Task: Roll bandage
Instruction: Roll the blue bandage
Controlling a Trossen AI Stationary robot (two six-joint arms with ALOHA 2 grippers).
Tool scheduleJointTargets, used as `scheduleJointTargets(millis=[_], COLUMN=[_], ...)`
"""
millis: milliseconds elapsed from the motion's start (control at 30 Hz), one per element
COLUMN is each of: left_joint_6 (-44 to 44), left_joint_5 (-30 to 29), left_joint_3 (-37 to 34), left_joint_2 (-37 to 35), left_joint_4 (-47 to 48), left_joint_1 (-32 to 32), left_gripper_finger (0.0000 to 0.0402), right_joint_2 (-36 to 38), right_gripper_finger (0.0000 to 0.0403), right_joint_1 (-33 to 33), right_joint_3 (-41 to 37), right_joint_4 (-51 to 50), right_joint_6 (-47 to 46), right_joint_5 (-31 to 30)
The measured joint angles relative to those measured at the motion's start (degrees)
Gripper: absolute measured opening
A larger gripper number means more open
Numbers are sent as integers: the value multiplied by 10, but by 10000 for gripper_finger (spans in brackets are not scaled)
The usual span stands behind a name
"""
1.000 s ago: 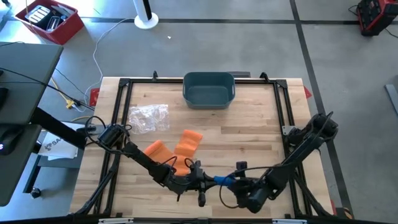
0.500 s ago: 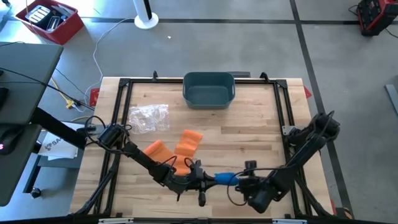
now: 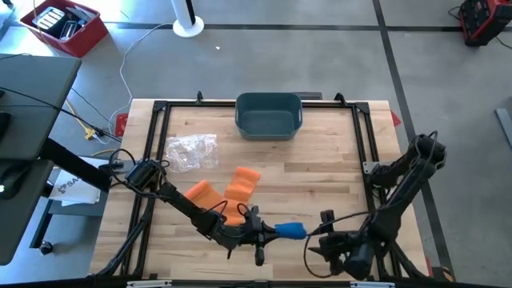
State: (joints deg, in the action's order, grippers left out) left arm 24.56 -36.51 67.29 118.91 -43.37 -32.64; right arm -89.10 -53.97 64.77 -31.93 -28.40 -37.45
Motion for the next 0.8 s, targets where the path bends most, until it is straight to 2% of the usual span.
scheduleJointTargets(millis=[167, 433, 500, 567, 800], left_joint_6=[-23, -82, -92, -98, -130], left_joint_5=[15, 30, 30, 30, 28], left_joint_3=[0, 0, 0, 0, 9], left_joint_2=[0, 0, 0, 0, 0], left_joint_4=[0, -2, -3, -3, -5], left_joint_1=[0, -10, -14, -16, -20], left_gripper_finger=[6, 6, 6, 6, 6], right_joint_2=[21, -15, -26, -36, -51], right_gripper_finger=[120, 35, 19, 7, 4], right_joint_1=[68, 204, 218, 225, 217], right_joint_3=[0, 0, 0, 0, 0], right_joint_4=[87, 141, 168, 178, 144], right_joint_6=[81, 135, 148, 147, 101], right_joint_5=[29, 190, 235, 256, 269])
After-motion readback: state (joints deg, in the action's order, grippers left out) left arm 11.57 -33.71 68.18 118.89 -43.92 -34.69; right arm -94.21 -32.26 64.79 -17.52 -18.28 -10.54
